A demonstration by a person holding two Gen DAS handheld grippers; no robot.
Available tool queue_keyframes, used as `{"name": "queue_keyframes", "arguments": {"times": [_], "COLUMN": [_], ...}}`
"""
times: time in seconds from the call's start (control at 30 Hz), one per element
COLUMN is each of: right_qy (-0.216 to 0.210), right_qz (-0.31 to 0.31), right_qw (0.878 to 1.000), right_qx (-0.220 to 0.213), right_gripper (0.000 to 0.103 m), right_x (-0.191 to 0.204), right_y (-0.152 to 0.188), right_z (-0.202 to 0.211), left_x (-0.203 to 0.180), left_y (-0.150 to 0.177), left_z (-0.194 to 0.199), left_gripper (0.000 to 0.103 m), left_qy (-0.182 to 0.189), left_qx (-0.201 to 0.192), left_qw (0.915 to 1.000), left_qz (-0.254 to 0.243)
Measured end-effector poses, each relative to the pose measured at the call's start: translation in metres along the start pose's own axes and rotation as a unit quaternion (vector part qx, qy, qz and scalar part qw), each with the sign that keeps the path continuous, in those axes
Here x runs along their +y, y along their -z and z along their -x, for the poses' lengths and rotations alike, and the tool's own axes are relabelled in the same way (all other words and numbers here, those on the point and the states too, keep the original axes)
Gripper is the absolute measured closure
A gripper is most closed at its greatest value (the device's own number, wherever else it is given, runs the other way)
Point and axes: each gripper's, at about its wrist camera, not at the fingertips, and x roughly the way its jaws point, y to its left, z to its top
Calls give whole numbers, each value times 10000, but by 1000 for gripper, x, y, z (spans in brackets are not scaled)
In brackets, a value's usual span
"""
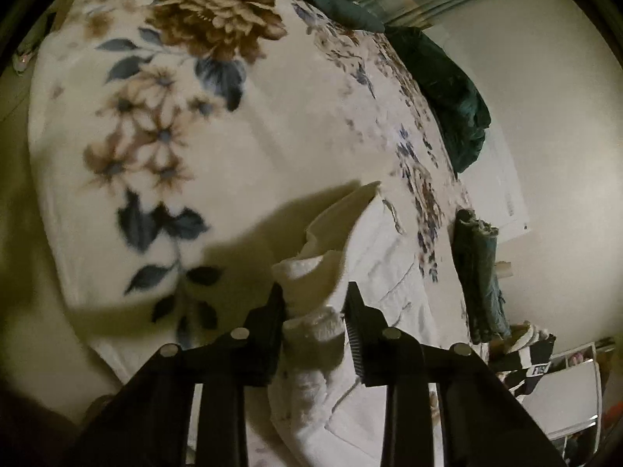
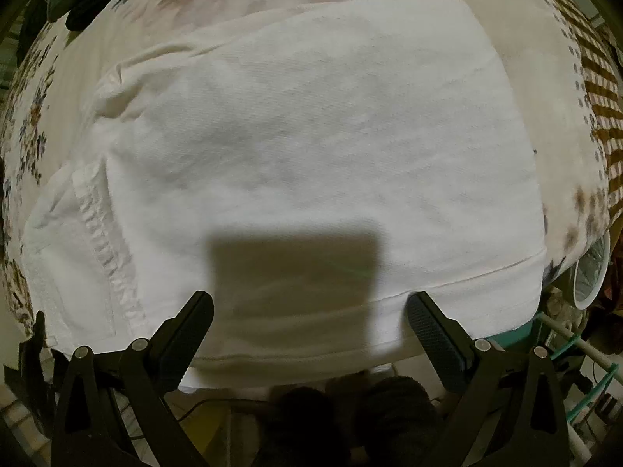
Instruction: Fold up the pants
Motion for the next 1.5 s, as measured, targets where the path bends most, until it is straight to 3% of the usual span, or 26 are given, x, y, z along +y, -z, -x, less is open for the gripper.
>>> {"name": "queue_keyframes", "arguments": {"times": [0.1, 0.17, 0.3, 0.37, 0.43, 0.67, 0.87, 0.97, 1.07, 1.23, 1.4, 1.5], "right_qy": [-23, -71, -133, -152, -198, -430, -645, -619, -476, -307, -137, -124], "right_qz": [4, -20, -16, 0, -10, -111, -459, -696, -907, -1409, -1578, -1644], "right_qw": [10000, 10000, 9999, 9999, 9998, 9990, 9963, 9944, 9924, 9857, 9820, 9799], "right_qx": [48, 55, 59, 64, 70, -69, -327, -508, -685, -873, -1032, -1119], "right_gripper": [1, 1, 1, 1, 1, 1, 1, 1, 1, 1, 1, 1], "right_x": [-4, -6, -13, -16, -19, -39, -88, -129, -170, -253, -321, -342], "right_y": [0, 0, 1, 2, 0, 6, 12, 17, 21, 24, 27, 30], "right_z": [-1, 1, -1, -1, -1, 10, 34, 49, 61, 79, 86, 90], "left_x": [25, 29, 7, -8, -28, -134, -236, -283, -313, -335, -346, -351], "left_y": [0, -1, -6, -7, -7, 16, 80, 133, 187, 286, 363, 389], "left_z": [-24, -30, -37, -33, -24, 43, 73, 67, 47, -5, -42, -54], "left_gripper": [66, 64, 65, 81, 85, 87, 87, 88, 88, 88, 87, 87], "left_qy": [126, 381, 94, 39, -25, 545, 1355, 1742, 1903, 1846, 1626, 1293], "left_qx": [258, 81, 110, 18, -92, -356, -23, 449, 952, 1889, 2483, 2665], "left_qw": [9981, 9972, 9997, 10000, 9994, 9856, 9609, 9425, 9254, 8921, 8557, 8429], "left_qz": [549, 642, 205, -1, -338, -1560, -2416, -2817, -3138, -3665, -4239, -4492]}}
